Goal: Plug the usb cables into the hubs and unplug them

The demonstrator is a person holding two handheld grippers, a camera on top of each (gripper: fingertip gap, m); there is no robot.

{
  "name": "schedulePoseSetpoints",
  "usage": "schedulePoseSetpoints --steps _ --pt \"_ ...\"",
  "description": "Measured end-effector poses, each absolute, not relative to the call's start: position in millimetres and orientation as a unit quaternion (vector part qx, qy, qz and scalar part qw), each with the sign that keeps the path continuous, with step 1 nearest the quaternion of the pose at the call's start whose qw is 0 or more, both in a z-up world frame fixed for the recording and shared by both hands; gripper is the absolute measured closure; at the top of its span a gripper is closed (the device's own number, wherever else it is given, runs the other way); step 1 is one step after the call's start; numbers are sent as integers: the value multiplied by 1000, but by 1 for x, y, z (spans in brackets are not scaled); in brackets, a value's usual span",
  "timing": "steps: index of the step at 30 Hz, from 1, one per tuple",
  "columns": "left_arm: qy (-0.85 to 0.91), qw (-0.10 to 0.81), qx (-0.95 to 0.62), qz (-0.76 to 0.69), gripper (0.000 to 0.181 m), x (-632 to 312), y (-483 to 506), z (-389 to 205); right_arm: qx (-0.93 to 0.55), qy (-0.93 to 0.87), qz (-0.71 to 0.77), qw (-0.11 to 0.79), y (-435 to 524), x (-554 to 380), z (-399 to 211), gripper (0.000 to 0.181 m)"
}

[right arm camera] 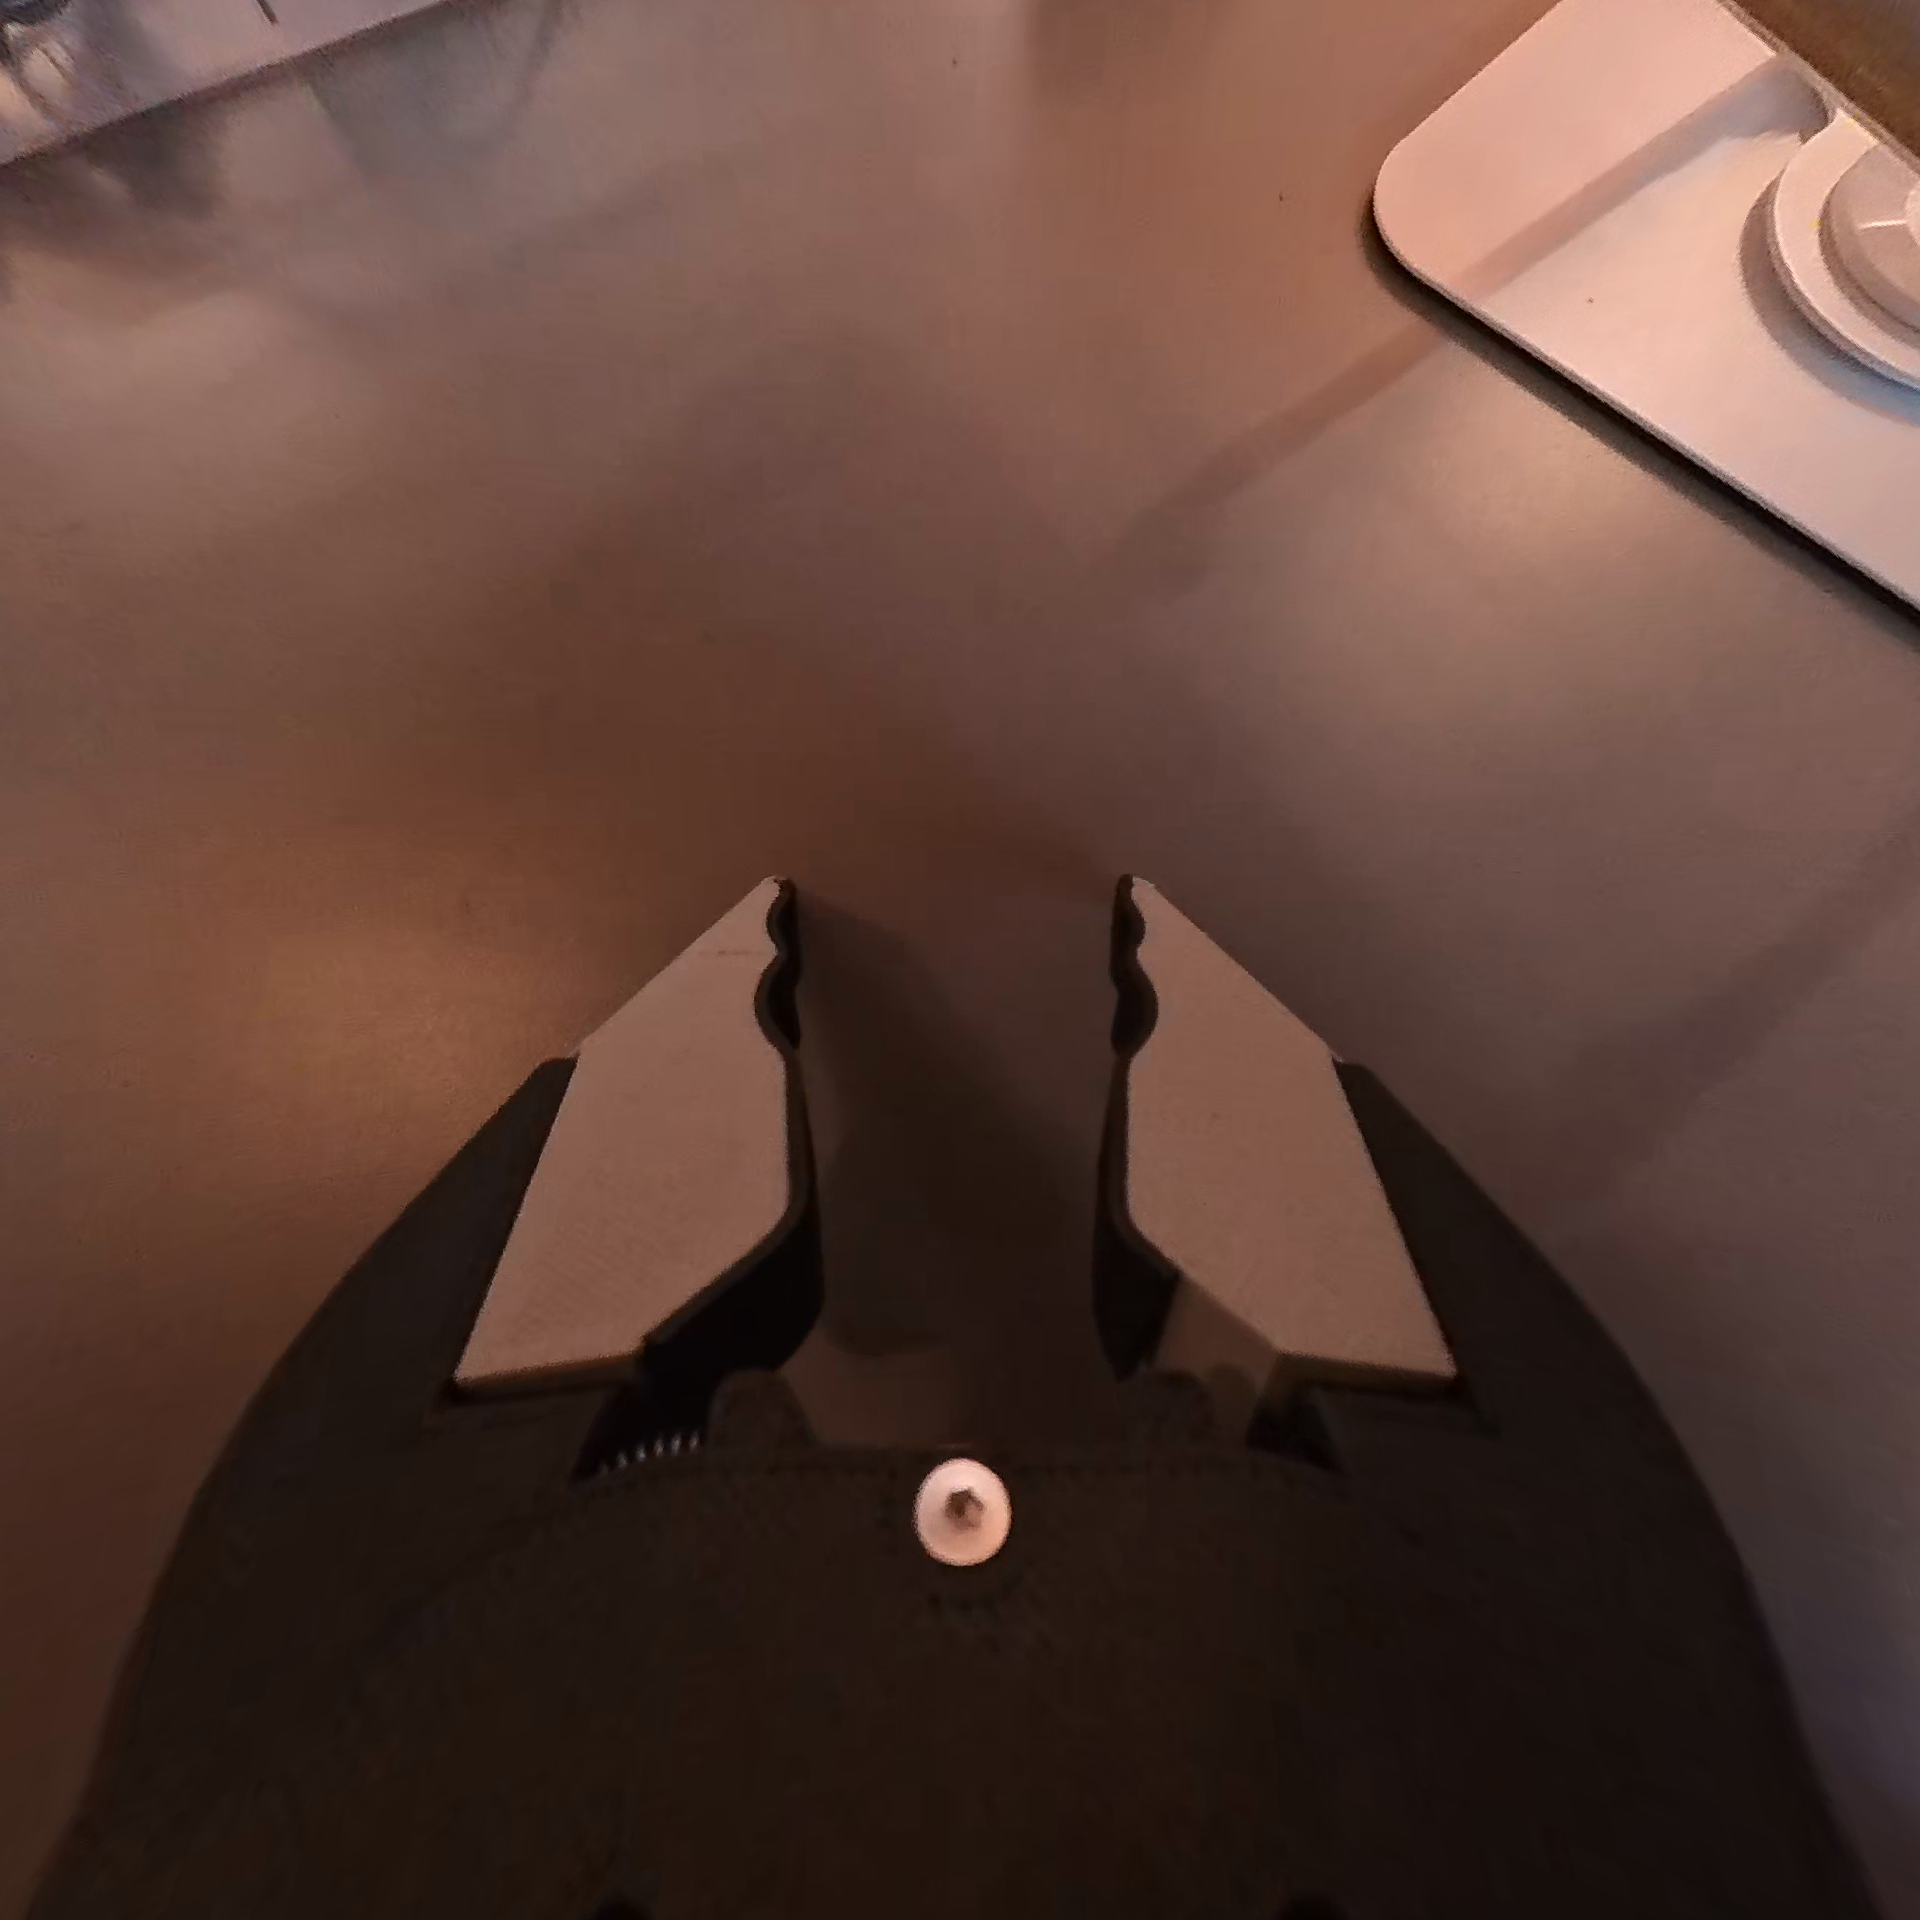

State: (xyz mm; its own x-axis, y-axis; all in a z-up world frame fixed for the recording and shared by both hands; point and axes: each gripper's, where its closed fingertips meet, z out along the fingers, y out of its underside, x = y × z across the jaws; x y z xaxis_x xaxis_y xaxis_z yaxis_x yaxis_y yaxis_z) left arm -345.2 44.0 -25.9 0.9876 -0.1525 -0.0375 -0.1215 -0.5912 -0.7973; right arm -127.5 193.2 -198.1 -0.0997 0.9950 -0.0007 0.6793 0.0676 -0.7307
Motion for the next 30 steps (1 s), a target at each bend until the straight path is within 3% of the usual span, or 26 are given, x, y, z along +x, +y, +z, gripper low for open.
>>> schedulePoseSetpoints --steps 5,14,17,19,25,30 --pt "-8 219 -975 -35 132 -407 38 -126 -611 -685 289 271 192 -128 -199 124" --pt "-48 37 -997 49 118 -477 15 -194 -599 -695 291 270 186 -131 -198 127" --pt "-70 64 -995 10 129 -477 23 -198 -597 -698 294 266 185 -133 -199 127" --pt "-84 70 -994 8 147 -482 22 -197 -595 -699 294 266 184 -133 -199 128" --pt "-62 100 -990 77 148 -489 20 -184 -584 -707 288 277 182 -135 -197 130" --pt "13 182 -938 296 149 -491 34 -105 -580 -709 283 284 182 -135 -197 131"
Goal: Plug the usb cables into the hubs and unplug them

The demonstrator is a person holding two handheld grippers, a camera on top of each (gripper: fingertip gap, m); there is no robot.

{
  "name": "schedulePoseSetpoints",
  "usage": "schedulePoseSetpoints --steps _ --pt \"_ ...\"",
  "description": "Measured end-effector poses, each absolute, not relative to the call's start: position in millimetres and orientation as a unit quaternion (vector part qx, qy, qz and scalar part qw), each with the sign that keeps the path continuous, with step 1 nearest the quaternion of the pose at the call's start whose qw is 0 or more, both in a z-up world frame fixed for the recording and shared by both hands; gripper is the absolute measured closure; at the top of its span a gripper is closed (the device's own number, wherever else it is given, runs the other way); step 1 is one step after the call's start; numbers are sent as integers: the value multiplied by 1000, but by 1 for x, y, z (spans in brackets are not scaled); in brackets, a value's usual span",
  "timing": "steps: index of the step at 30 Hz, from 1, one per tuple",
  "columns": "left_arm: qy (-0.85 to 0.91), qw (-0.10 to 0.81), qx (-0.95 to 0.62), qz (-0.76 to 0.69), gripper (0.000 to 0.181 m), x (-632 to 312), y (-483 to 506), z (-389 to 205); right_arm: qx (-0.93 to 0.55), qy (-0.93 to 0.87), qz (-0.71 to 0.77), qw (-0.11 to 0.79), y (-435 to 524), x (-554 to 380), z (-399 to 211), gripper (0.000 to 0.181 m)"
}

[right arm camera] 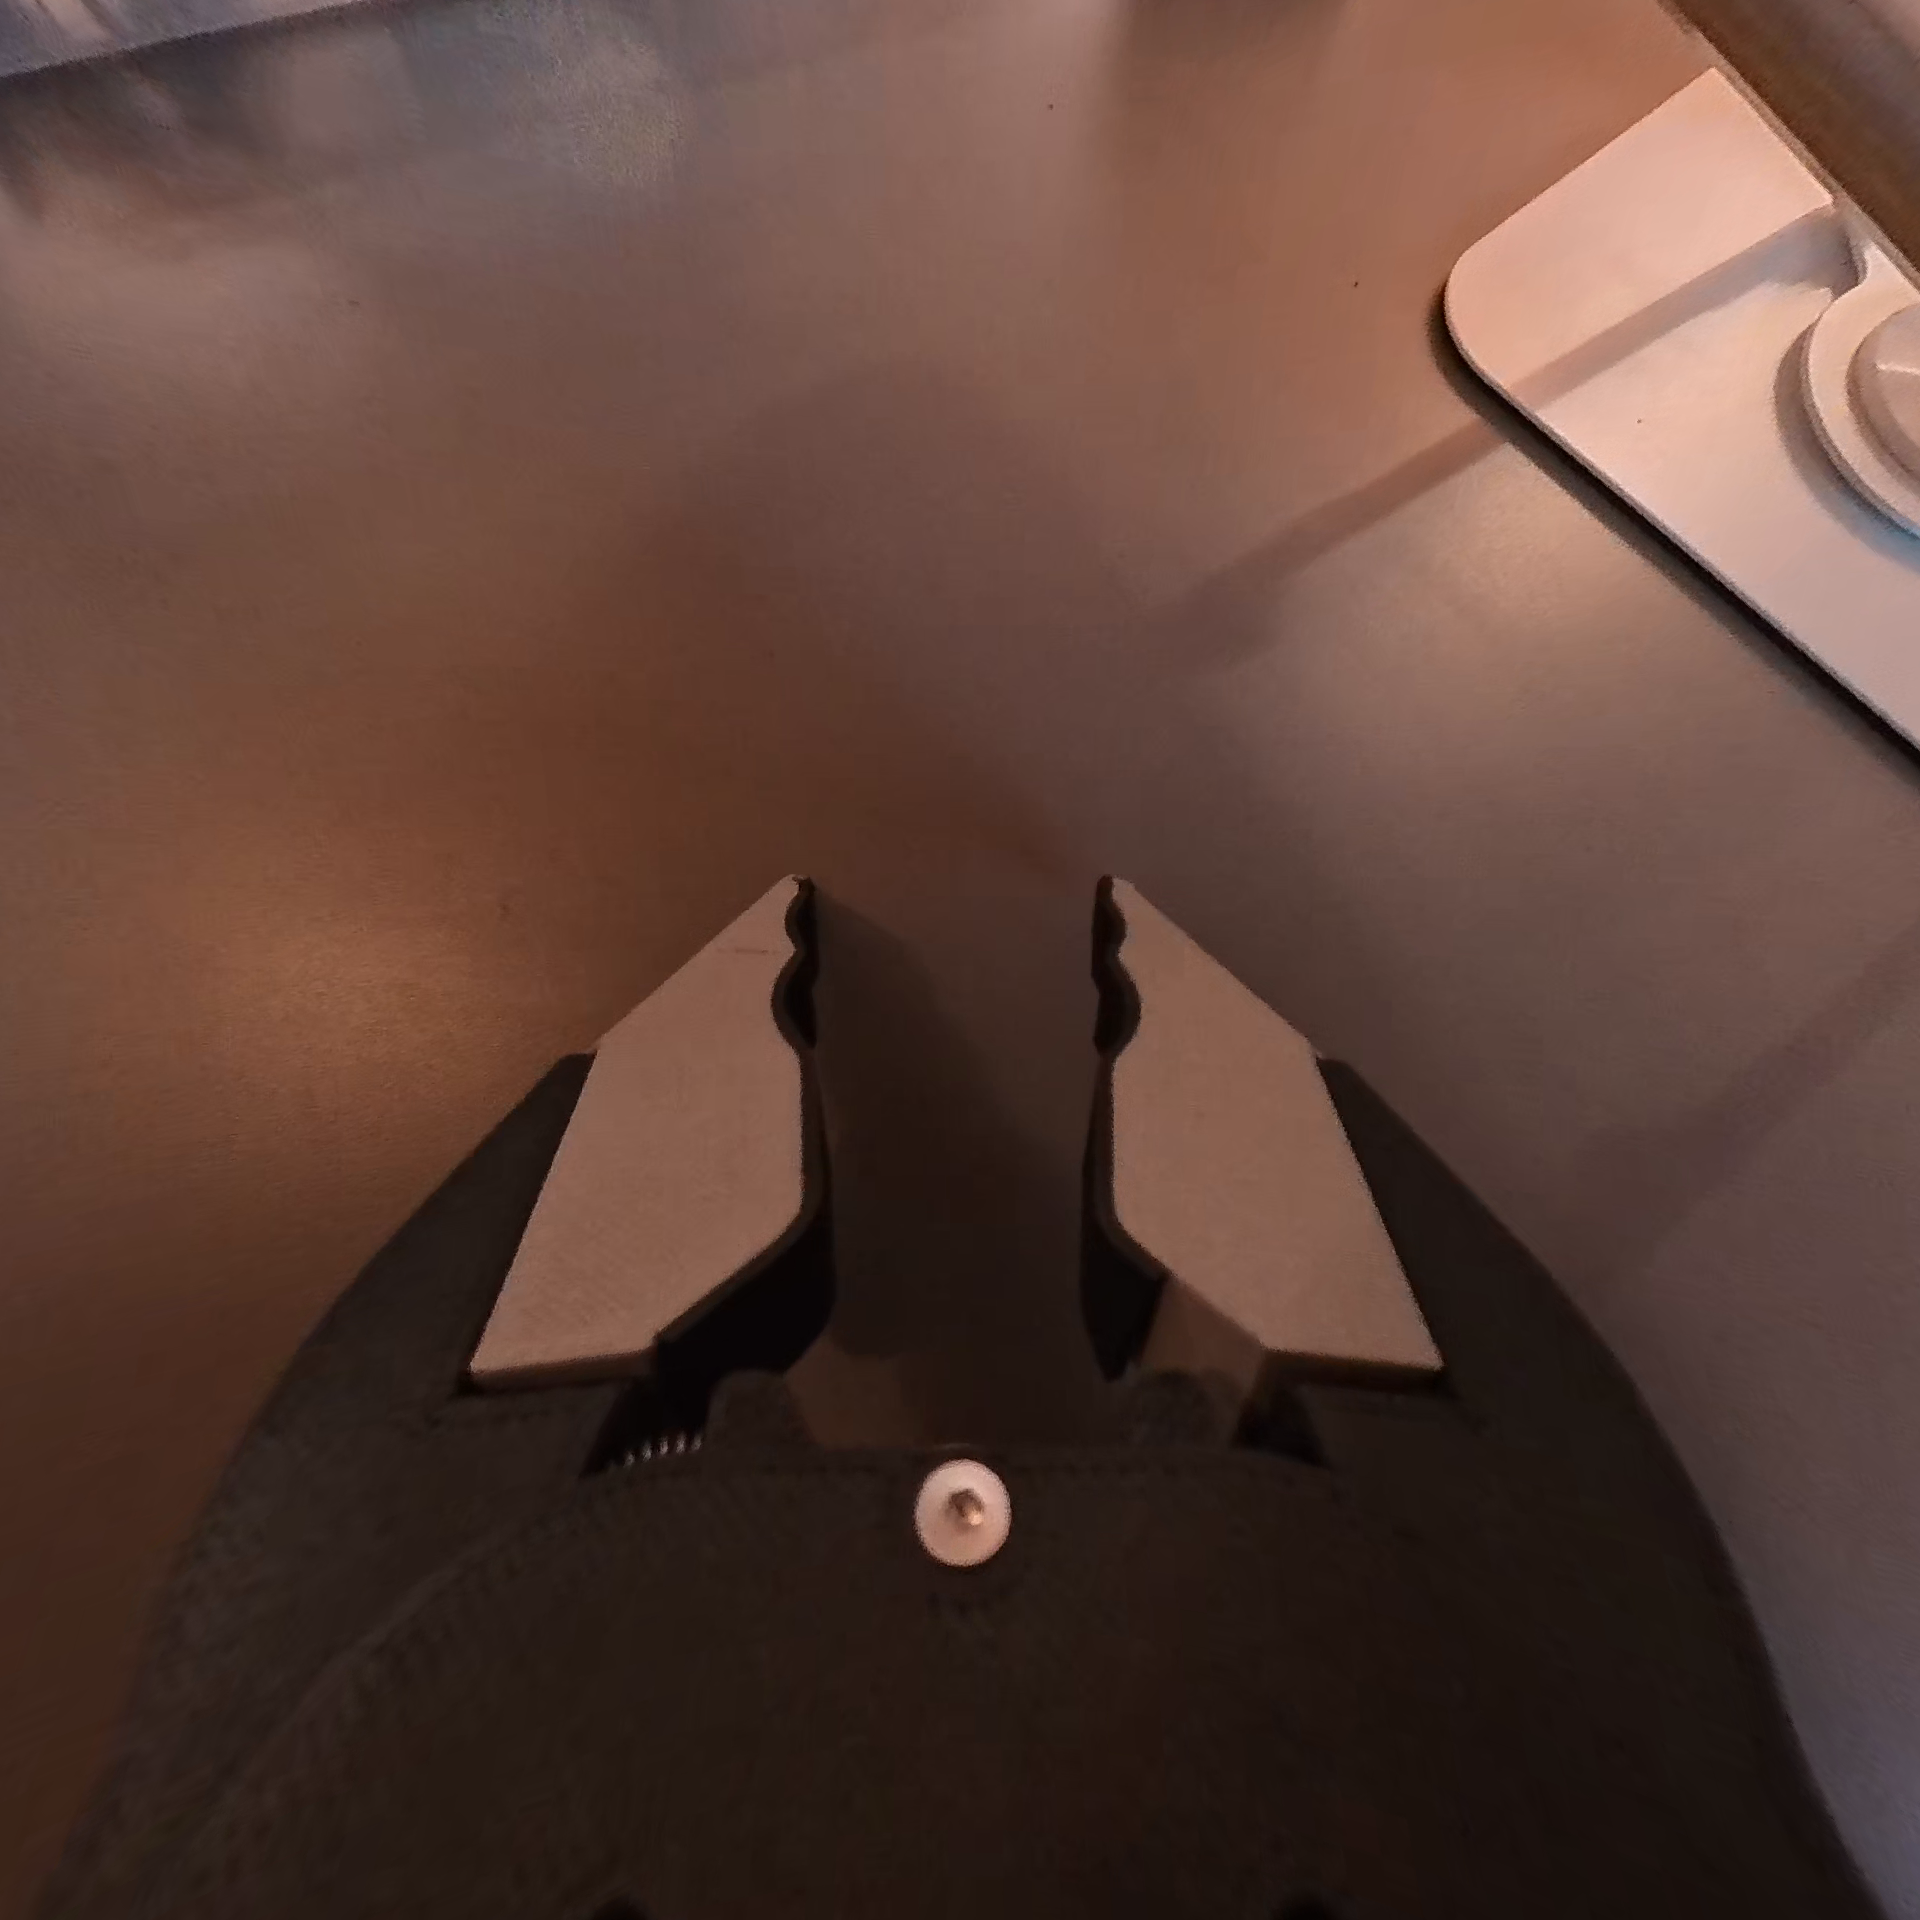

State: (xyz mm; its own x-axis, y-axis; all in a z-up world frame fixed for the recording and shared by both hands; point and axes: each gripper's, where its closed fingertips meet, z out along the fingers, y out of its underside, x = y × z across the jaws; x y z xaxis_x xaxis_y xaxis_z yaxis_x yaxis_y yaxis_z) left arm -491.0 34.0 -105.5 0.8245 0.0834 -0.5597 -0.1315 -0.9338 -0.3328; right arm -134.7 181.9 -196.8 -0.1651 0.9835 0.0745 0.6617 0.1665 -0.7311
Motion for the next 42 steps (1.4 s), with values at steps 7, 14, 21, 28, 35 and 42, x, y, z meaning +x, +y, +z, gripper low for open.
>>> schedulePoseSetpoints --steps 7,14,21,28,35,42 --pt "122 259 -818 500 149 -427 59 24 -579 -708 283 291 183 -135 -195 130" --pt "212 363 -802 426 148 -279 110 29 -517 -685 404 316 165 -130 -143 122" --pt "260 381 -818 344 148 -188 152 -103 -497 -643 464 354 186 -101 -100 113" --pt "272 377 -819 335 149 -188 172 -148 -489 -633 525 292 177 -101 -99 109" --pt "288 378 -828 298 149 -180 173 -162 -519 -625 498 302 187 -115 -114 106" --pt "290 399 -823 282 149 -173 169 -158 -546 -654 423 309 189 -131 -147 110"
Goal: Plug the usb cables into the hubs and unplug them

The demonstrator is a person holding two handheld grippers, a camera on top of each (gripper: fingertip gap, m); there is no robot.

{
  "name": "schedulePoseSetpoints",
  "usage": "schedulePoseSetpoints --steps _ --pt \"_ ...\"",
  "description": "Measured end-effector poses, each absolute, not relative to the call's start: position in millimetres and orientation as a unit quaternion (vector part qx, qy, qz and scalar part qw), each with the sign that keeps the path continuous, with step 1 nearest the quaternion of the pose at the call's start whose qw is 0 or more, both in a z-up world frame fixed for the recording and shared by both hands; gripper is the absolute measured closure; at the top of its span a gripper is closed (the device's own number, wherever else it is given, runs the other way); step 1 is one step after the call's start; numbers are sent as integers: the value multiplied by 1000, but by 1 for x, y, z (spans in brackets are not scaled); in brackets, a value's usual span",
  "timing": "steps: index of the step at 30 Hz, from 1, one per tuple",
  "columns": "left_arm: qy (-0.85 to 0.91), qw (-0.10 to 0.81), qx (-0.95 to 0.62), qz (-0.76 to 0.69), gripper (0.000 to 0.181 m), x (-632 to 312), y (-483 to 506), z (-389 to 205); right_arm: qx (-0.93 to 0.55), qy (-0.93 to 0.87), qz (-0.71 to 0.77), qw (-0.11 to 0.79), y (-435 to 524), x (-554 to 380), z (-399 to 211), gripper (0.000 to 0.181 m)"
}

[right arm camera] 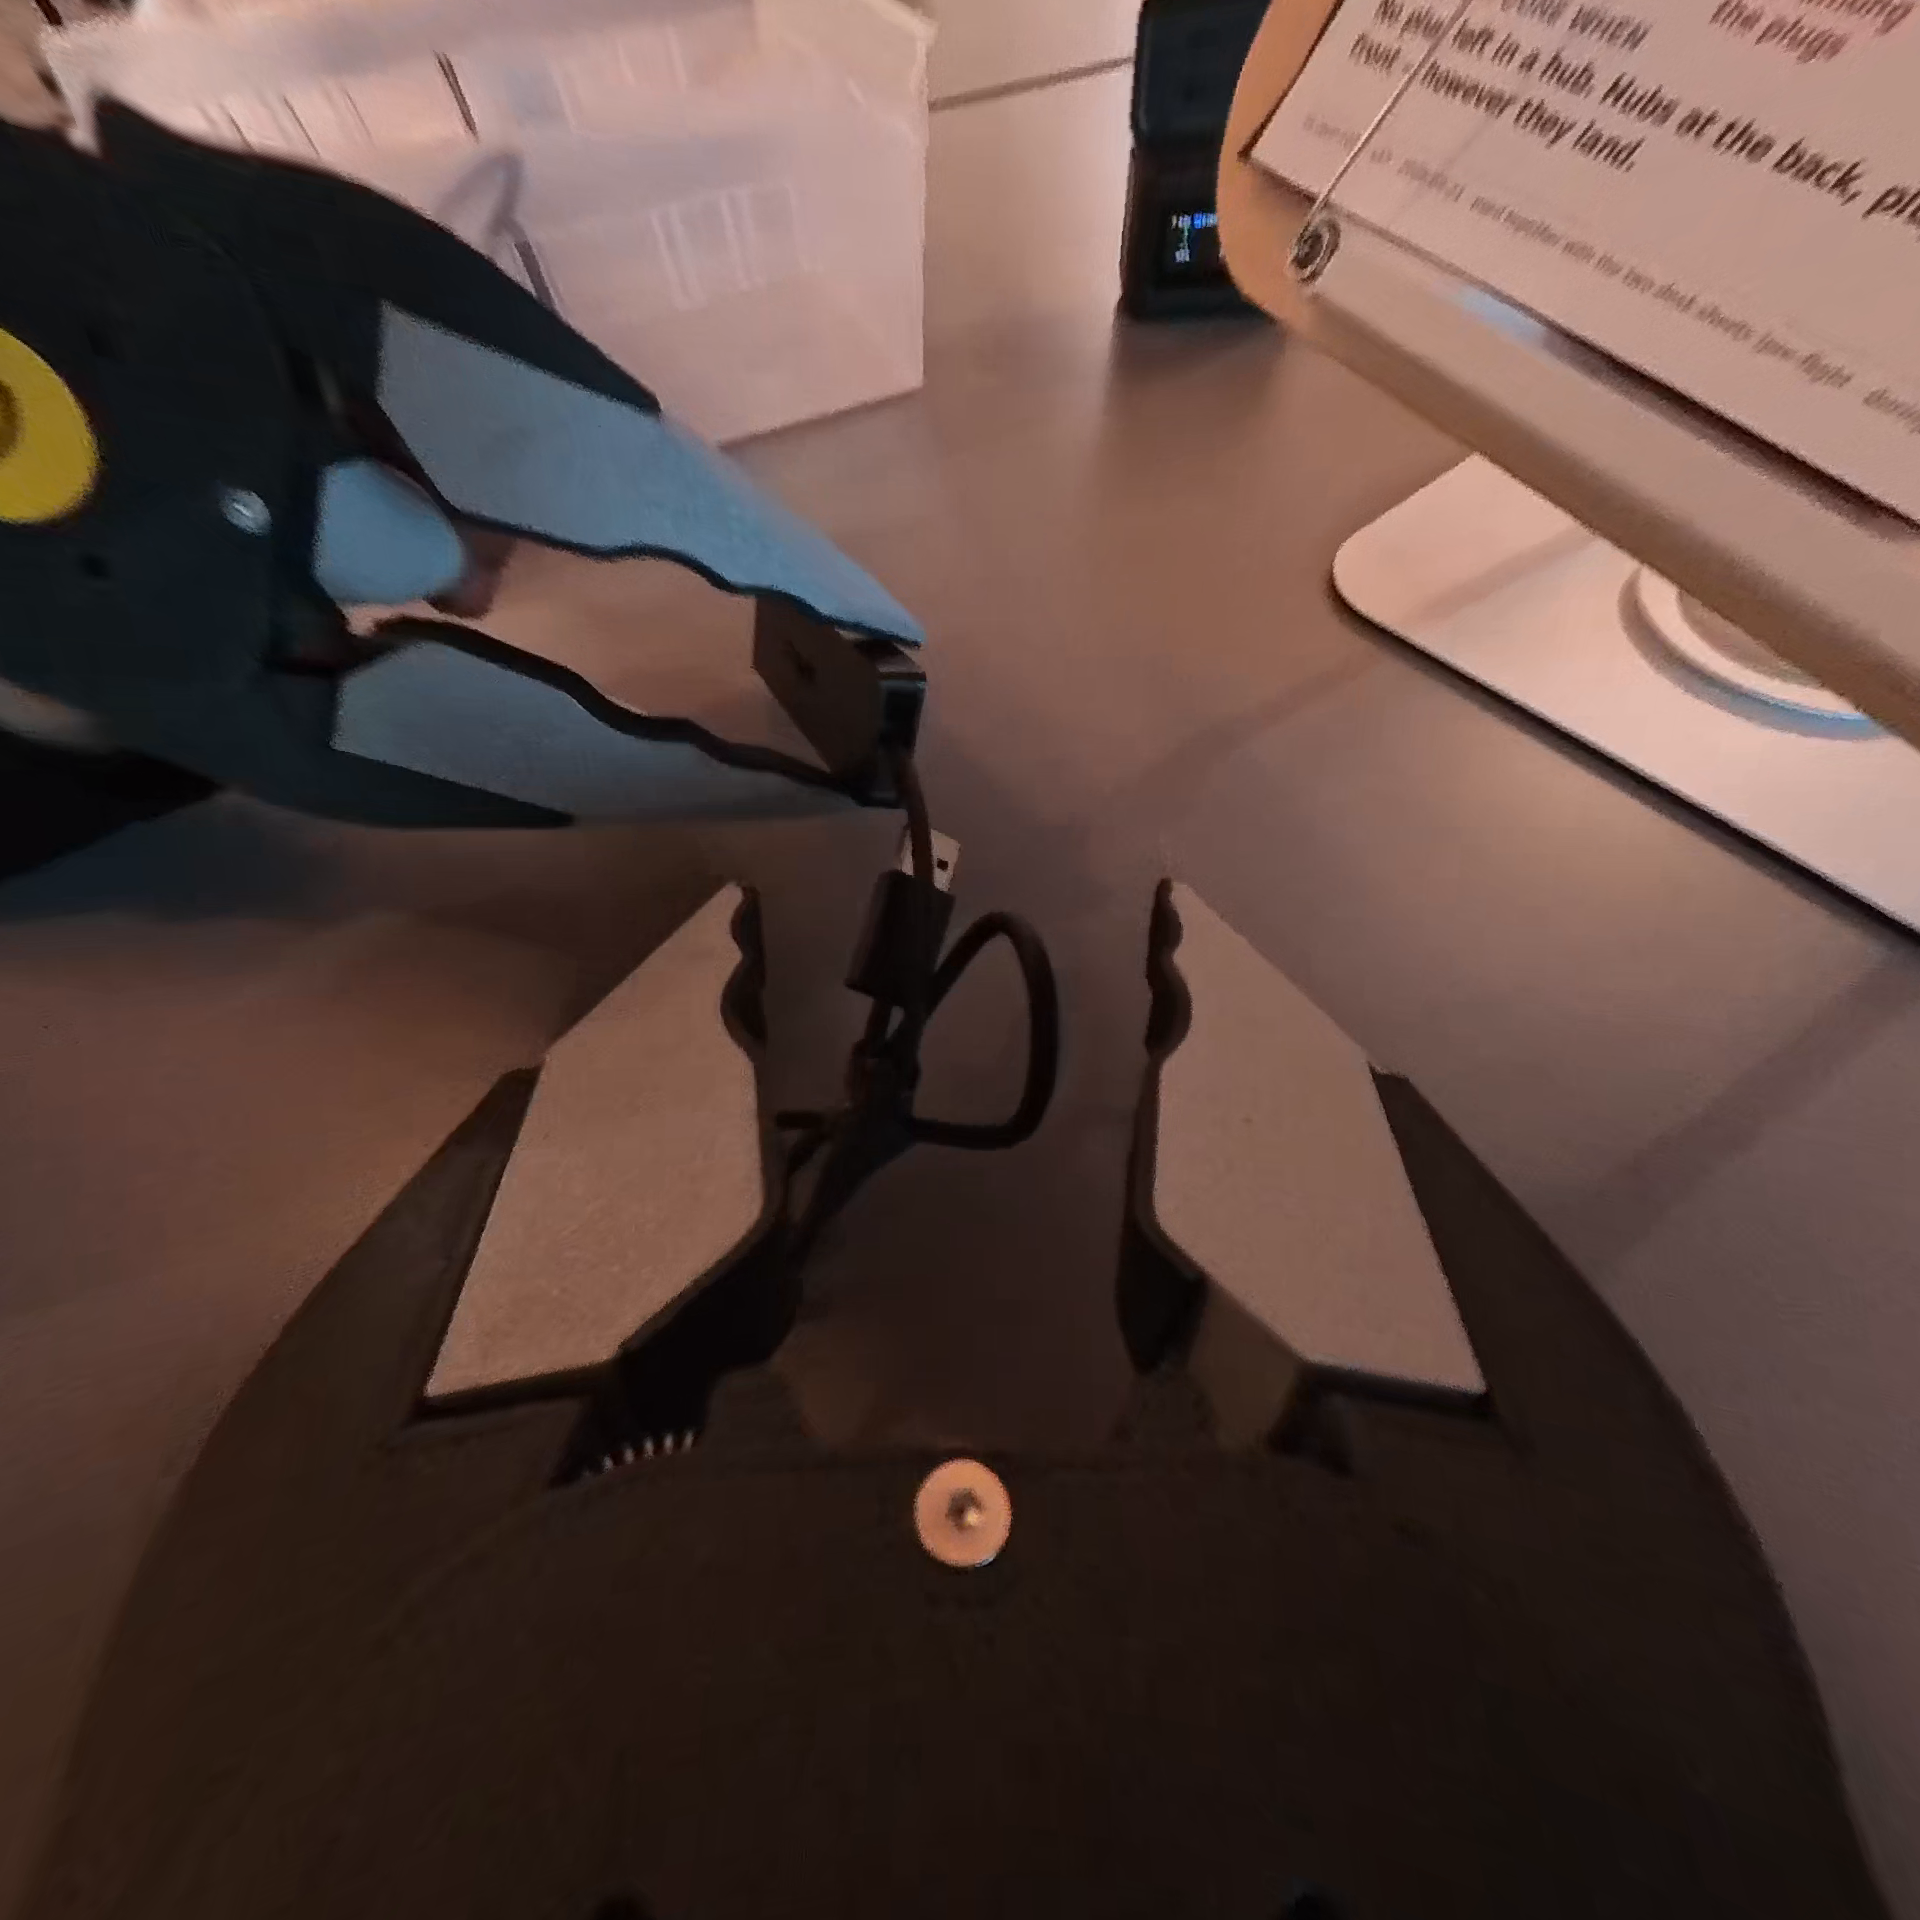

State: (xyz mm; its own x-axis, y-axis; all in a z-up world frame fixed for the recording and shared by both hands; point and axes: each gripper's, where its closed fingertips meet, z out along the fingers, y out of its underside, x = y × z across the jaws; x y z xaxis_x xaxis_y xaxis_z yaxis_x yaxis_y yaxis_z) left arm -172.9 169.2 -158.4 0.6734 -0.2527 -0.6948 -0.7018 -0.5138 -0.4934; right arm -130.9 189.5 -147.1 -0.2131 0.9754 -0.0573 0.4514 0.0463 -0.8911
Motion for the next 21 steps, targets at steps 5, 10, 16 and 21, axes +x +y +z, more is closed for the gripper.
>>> schedulePoseSetpoints --steps 5,10,16,21 --pt "277 417 -832 237 149 -163 168 -163 -562 -652 408 306 194 -132 -159 109" --pt "236 497 -832 71 149 -120 170 -156 -578 -616 410 344 213 -126 -148 111" --pt "165 540 -825 28 137 -138 172 -137 -611 -561 410 380 240 -115 -136 115" --pt "140 539 -830 -5 136 -144 172 -140 -612 -555 420 376 237 -114 -132 115"
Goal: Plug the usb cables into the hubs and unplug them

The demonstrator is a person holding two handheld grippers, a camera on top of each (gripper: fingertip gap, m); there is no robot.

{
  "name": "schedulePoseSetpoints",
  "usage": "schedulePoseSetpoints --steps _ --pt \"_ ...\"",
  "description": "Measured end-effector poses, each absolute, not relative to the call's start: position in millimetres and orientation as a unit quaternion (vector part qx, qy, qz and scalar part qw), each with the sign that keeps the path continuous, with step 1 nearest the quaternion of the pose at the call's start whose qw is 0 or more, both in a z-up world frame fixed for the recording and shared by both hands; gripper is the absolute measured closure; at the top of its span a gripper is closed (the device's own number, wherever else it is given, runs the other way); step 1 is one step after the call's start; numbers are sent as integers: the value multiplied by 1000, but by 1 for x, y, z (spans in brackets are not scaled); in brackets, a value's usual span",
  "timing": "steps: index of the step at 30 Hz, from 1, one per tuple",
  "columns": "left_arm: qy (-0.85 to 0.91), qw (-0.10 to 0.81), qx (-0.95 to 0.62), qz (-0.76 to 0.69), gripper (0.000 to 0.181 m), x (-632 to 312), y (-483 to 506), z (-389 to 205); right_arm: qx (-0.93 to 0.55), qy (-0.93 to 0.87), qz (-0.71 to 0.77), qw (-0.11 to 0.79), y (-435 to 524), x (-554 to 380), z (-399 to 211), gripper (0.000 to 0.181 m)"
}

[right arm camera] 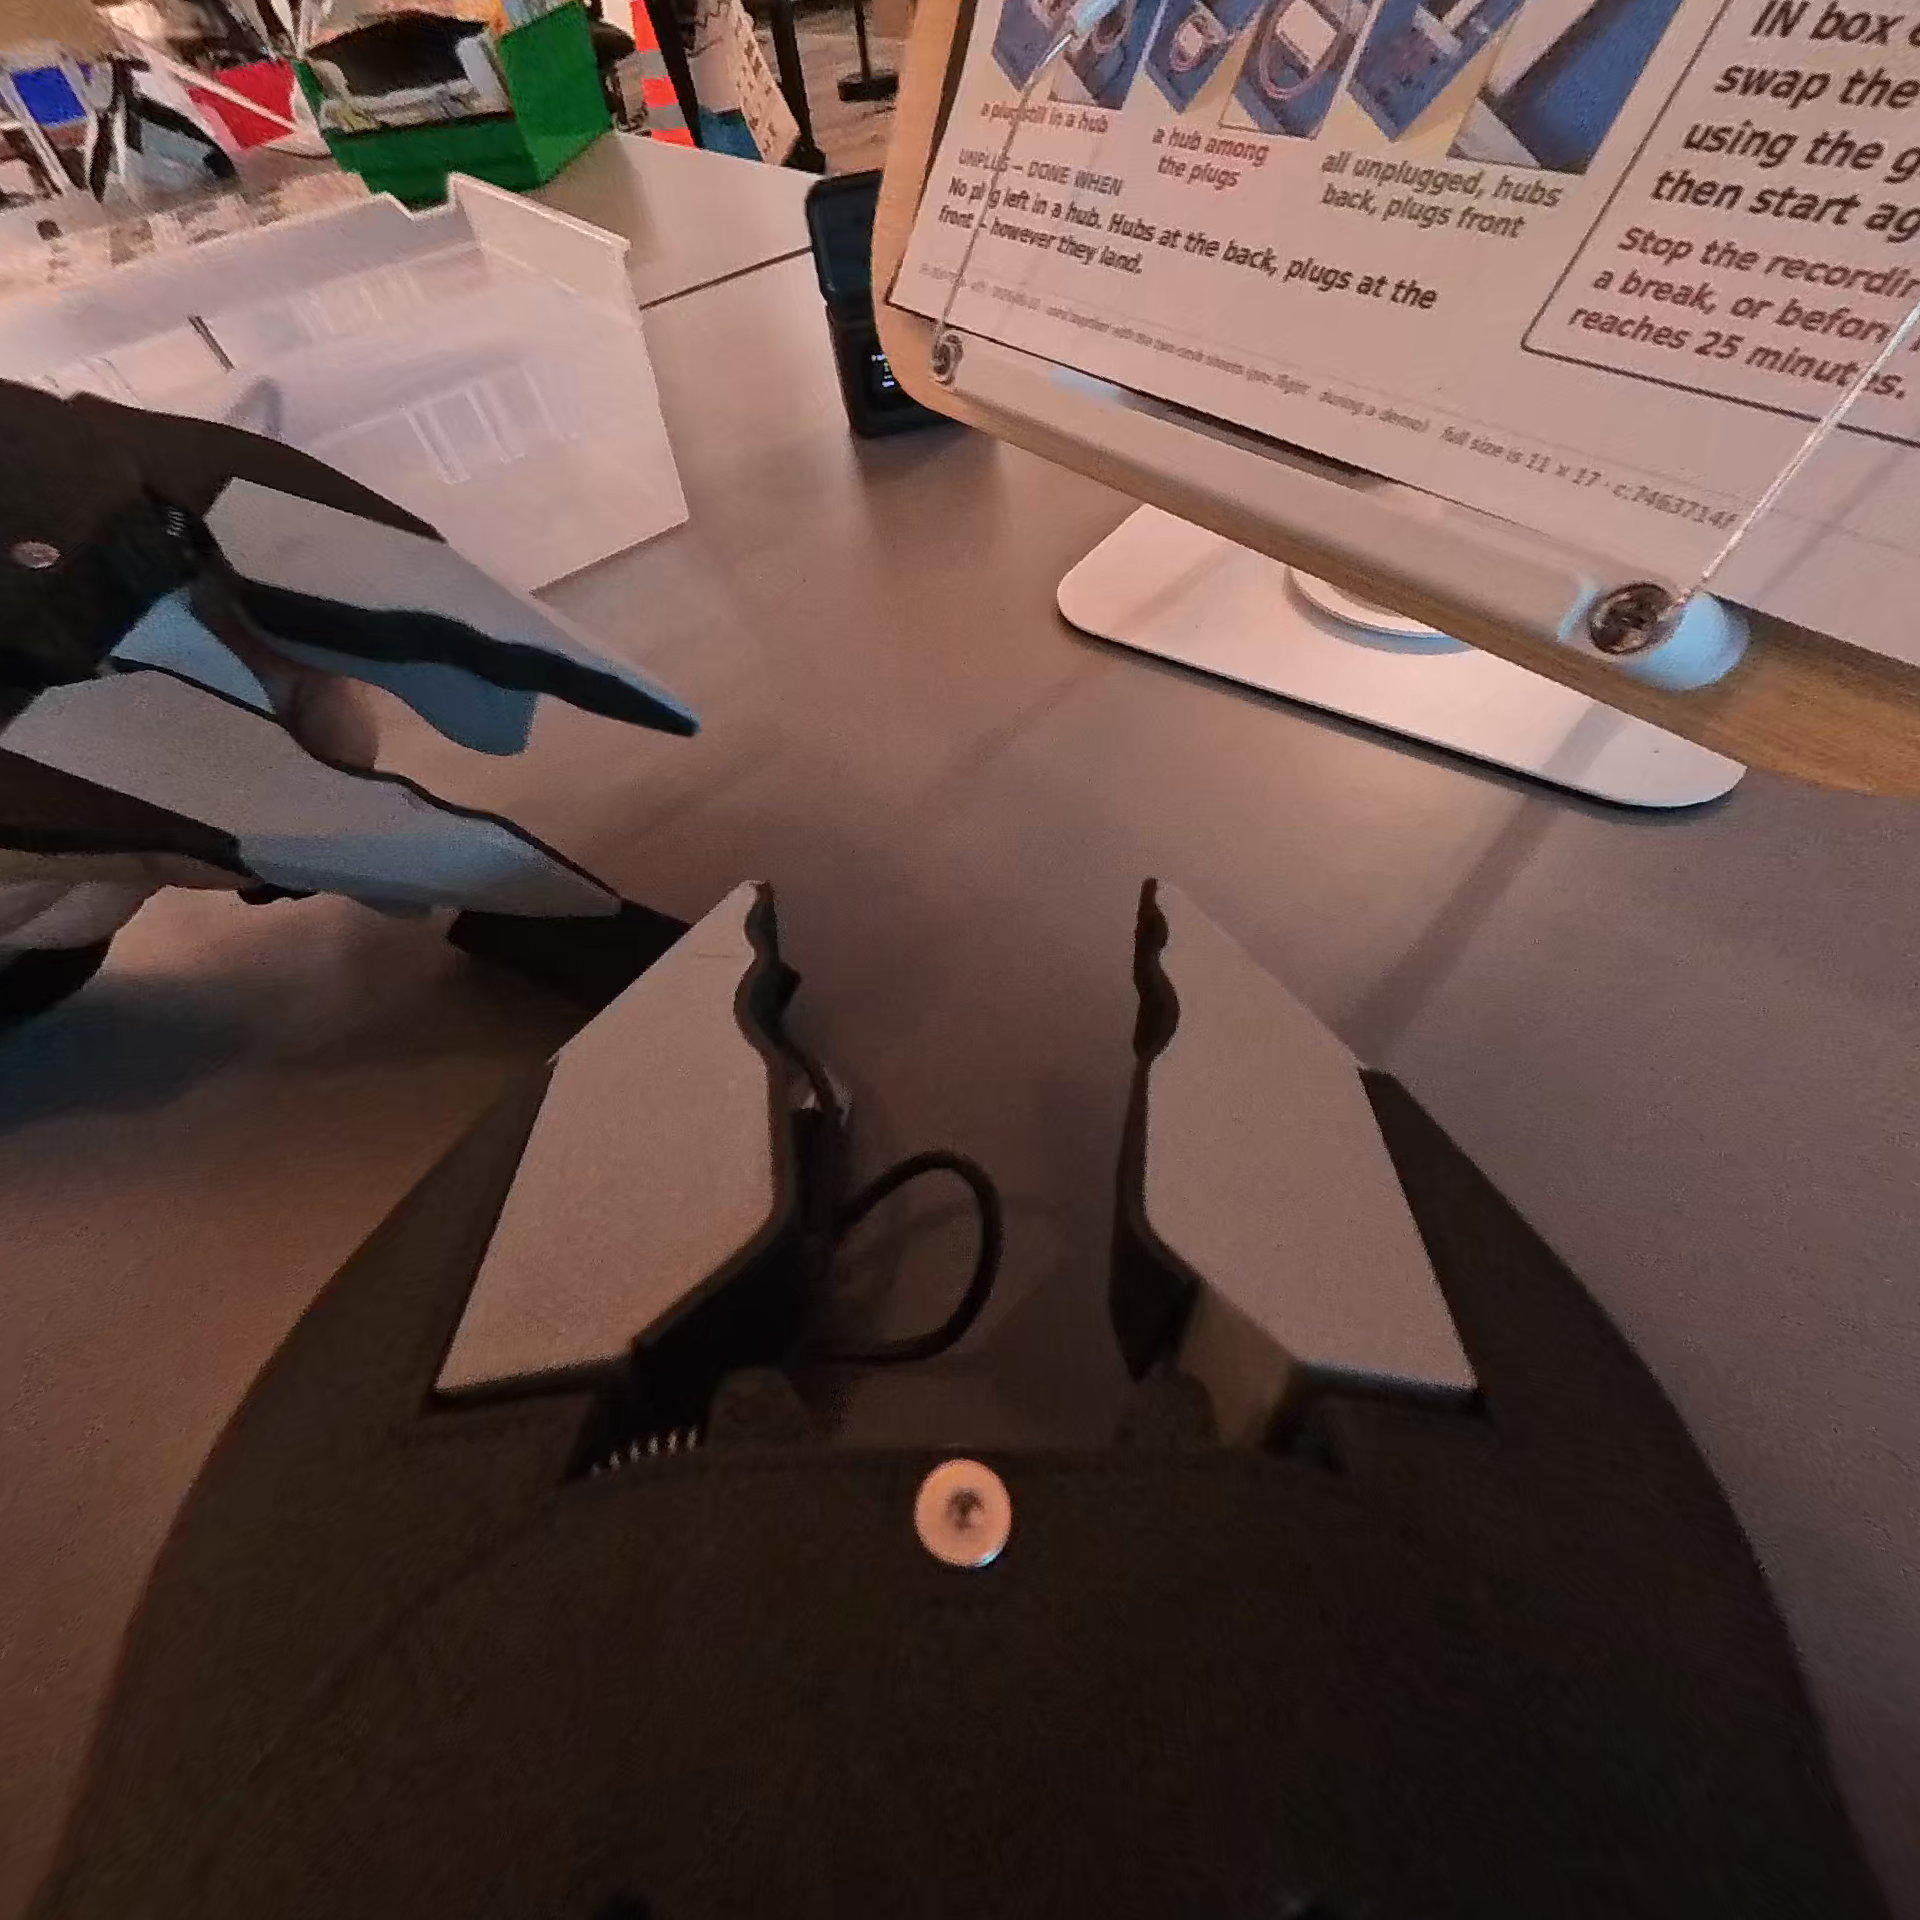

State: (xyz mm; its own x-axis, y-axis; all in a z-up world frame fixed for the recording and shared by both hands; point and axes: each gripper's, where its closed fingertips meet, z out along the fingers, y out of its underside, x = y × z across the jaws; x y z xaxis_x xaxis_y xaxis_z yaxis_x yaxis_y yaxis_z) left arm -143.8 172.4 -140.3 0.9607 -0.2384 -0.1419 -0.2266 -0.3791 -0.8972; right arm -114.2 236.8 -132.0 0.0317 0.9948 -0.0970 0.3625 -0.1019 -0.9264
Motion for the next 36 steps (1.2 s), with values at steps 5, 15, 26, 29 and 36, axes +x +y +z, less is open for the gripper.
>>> schedulePoseSetpoints --steps 5,15,26,29,36 --pt "159 531 -832 9 139 -140 172 -144 -605 -569 399 389 228 -118 -130 124" --pt "167 518 -839 11 140 -140 172 -150 -590 -608 333 413 221 -123 -139 127" --pt "167 504 -847 21 142 -144 174 -160 -605 -587 339 418 232 -116 -138 126" --pt "165 499 -851 19 142 -146 174 -164 -615 -577 351 407 234 -116 -140 126" --pt "183 487 -854 13 142 -140 174 -168 -616 -587 367 375 223 -123 -145 127"
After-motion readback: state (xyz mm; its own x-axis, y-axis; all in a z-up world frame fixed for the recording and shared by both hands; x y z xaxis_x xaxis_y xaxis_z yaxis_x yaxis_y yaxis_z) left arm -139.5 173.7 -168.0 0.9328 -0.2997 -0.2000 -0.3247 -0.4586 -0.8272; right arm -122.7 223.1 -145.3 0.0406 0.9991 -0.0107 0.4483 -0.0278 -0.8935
